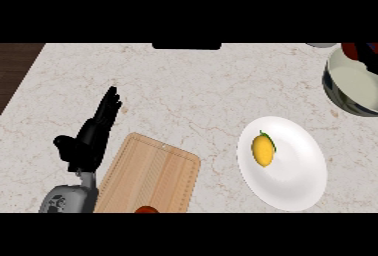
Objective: Pick the can from the plate and place it in the bowl
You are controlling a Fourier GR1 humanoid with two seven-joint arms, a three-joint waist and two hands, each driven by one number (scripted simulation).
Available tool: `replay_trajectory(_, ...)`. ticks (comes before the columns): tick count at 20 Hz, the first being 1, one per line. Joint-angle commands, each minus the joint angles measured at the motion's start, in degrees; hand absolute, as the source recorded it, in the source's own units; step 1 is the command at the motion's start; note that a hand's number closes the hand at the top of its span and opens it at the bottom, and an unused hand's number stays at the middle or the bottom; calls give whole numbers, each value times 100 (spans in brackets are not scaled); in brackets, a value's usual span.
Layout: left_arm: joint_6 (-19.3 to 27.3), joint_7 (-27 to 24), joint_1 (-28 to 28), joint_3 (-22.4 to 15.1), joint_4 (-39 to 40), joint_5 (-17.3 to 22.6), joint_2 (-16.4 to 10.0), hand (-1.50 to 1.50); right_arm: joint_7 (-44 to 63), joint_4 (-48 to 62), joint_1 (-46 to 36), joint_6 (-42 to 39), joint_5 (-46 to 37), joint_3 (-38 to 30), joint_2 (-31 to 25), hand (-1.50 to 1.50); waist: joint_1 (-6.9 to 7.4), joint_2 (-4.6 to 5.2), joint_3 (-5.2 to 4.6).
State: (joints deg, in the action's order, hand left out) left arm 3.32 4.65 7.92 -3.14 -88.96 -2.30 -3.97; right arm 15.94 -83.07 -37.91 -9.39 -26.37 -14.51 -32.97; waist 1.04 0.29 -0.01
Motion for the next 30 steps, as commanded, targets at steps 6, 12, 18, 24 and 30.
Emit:
replay_trajectory(6,45,83,121,-99,-11,-95,109,0,-1690,2799,-433,1087,-1044,-8,-442,150,68,30,7)
replay_trajectory(12,-16,274,89,-163,-173,-93,107,0,-2584,4599,-877,1719,-1358,-181,-764,150,106,42,10)
replay_trajectory(18,235,75,171,-346,13,-358,356,0,-3343,6075,-1169,2013,-1401,-418,-1036,150,168,83,19)
replay_trajectory(24,-71,214,421,44,17,-18,31,0,-3696,6834,-1140,1121,-1086,-628,-1013,-150,205,111,26)
replay_trajectory(30,-36,-72,206,-76,166,-101,154,0,-4710,7064,-1072,695,-568,-1101,-1007,-150,174,101,31)
